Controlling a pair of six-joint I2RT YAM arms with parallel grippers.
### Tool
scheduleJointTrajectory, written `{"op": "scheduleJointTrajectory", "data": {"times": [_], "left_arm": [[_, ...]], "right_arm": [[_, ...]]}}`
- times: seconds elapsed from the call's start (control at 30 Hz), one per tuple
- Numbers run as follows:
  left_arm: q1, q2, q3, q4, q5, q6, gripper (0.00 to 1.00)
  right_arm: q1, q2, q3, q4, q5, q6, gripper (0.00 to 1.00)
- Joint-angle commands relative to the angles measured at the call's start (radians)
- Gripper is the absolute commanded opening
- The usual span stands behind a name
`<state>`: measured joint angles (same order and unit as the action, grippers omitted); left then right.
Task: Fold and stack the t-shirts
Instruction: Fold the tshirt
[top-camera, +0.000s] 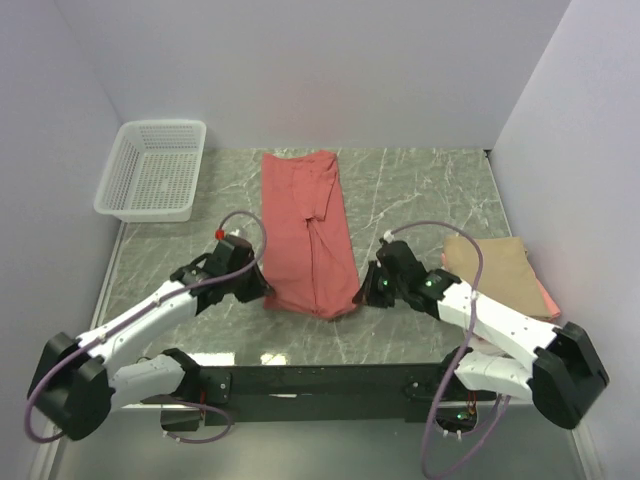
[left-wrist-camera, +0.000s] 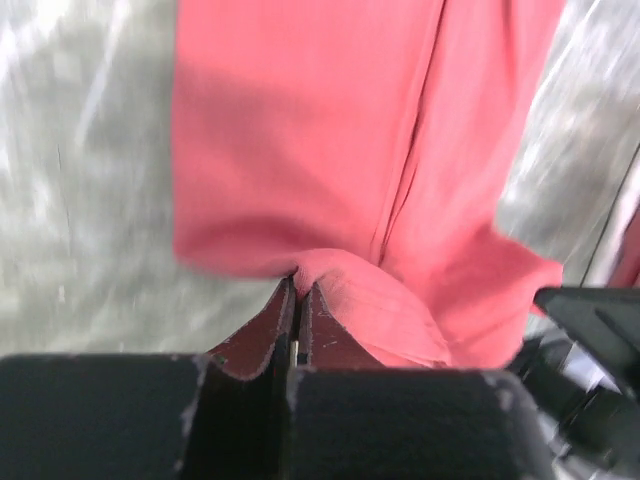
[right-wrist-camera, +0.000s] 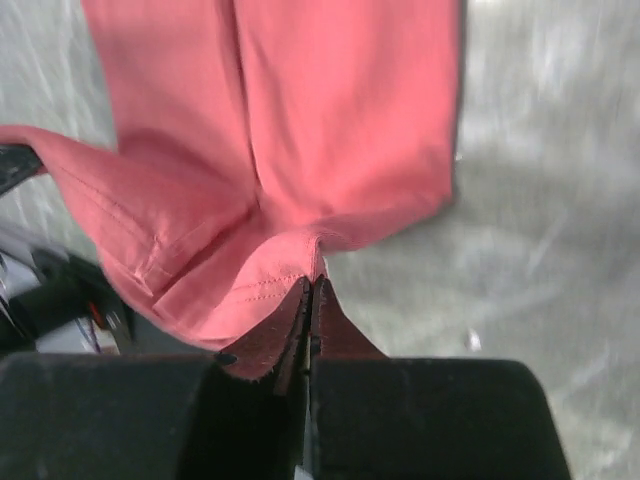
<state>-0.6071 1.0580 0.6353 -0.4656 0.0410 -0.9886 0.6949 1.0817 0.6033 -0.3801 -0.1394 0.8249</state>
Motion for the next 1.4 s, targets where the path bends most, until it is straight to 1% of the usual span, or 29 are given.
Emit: {"op": "scheduleJointTrajectory", "data": {"times": [0.0,0.07,0.1,0.13,0.2,0.23,0.3,0.37,0.4,0.5,0.7,0.8,0.93,1.2,1.37], "left_arm": [[0.073,0.106,0.11,0.091,0.022,0.09,0.01],[0.104,0.155,0.157,0.142,0.052,0.073,0.01],[0.13,0.198,0.171,0.165,0.083,0.067,0.01],[0.139,0.223,0.208,0.188,0.08,0.064,0.01],[0.162,0.293,0.251,0.189,0.066,0.053,0.01],[0.17,0.313,0.285,0.196,0.062,0.053,0.01],[0.19,0.367,0.317,0.209,0.04,0.05,0.01],[0.205,0.405,0.355,0.223,0.031,0.044,0.01],[0.222,0.449,0.369,0.223,0.033,0.044,0.01],[0.245,0.517,0.409,0.238,0.045,0.036,0.01],[0.285,0.608,0.425,0.288,0.077,0.005,0.01],[0.302,0.637,0.455,0.283,0.077,0.004,0.01],[0.311,0.66,0.507,0.277,0.077,-0.004,0.01],[0.334,0.666,0.552,0.274,0.08,-0.005,0.01],[0.355,0.698,0.595,0.263,0.099,0.004,0.01]], "right_arm": [[-0.055,0.117,0.113,0.084,0.008,-0.066,0.0],[-0.081,0.185,0.191,0.11,0.006,-0.07,0.0],[-0.087,0.257,0.222,0.122,0.009,-0.072,0.0],[-0.092,0.292,0.284,0.129,0.017,-0.075,0.0],[-0.107,0.398,0.346,0.136,0.021,-0.079,0.0],[-0.11,0.434,0.405,0.13,0.026,-0.087,0.0],[-0.127,0.519,0.456,0.13,0.032,-0.09,0.0],[-0.136,0.569,0.518,0.129,0.046,-0.096,0.0],[-0.147,0.614,0.539,0.122,0.05,-0.102,0.0],[-0.166,0.682,0.618,0.103,0.067,-0.11,0.0],[-0.227,0.741,0.687,0.113,0.055,-0.115,0.0],[-0.255,0.764,0.714,0.113,0.038,-0.125,0.0],[-0.276,0.808,0.779,0.087,0.018,-0.135,0.0],[-0.305,0.814,0.802,0.095,-0.017,-0.144,0.0],[-0.317,0.831,0.823,0.098,-0.032,-0.144,0.0]]}}
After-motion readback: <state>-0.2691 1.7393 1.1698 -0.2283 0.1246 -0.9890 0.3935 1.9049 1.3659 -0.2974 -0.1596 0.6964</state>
